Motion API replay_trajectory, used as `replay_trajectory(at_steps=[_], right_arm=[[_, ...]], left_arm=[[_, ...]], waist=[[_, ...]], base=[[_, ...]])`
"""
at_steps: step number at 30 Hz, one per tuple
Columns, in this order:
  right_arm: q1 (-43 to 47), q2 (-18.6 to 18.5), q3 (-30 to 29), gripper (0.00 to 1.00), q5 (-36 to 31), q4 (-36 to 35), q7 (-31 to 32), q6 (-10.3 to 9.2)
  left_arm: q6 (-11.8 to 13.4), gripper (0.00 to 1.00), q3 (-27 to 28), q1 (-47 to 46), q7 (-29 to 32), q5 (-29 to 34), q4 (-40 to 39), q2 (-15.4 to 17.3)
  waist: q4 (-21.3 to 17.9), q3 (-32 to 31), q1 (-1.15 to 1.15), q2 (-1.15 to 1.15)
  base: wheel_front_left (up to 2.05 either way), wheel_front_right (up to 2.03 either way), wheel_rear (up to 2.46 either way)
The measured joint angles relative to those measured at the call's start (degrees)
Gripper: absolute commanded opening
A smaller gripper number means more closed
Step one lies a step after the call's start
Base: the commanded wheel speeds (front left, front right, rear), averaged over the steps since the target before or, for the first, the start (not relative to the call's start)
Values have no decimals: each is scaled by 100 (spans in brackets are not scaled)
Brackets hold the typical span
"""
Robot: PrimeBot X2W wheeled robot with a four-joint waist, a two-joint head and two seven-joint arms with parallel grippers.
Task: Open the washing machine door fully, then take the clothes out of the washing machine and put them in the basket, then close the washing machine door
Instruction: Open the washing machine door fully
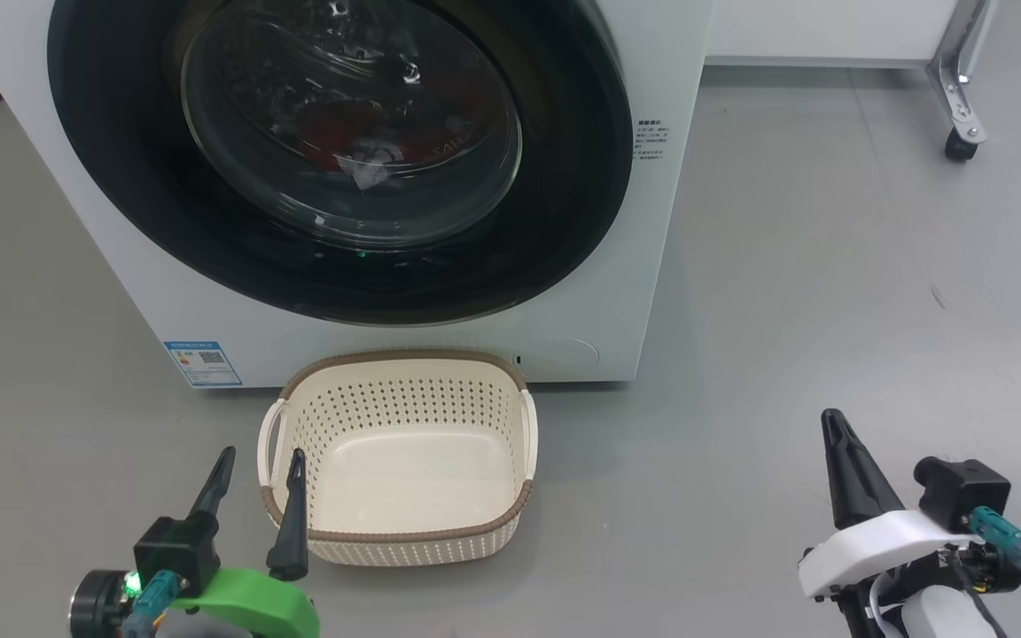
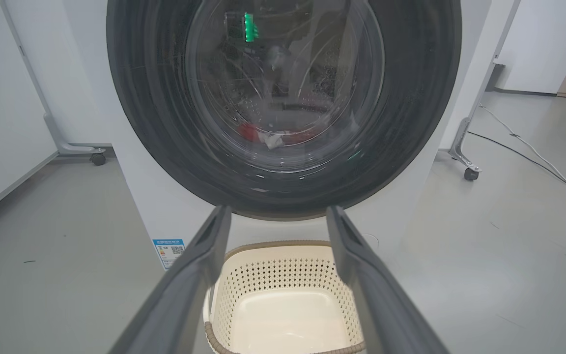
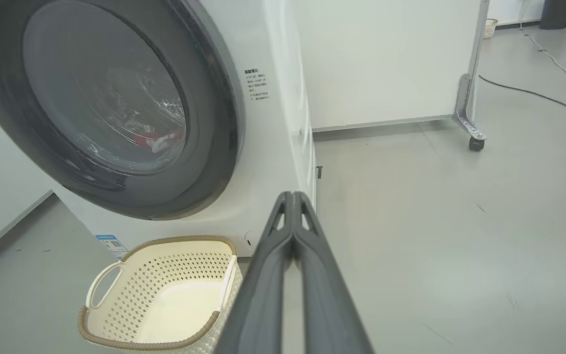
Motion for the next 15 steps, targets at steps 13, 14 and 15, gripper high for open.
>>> replay_trajectory(at_steps=[13,14,15], right_arm=[[-514,460,-948,0,2666,18,297,497],[-578,472,-1010,0,2913,21,372,498],[-647,478,-1063,0,3132,33,465,498]], left_arm=[[0,100,-7,-328,-10,11,-225,-27],[0,100,-9,-353,-10,18,-237,-30],[0,100,-9,-376,-10,21,-255,-30]], waist=[[60,492,0,0],[67,537,0,0],[75,583,0,0]], base=[[0,0,0],[0,0,0],[0,0,0]])
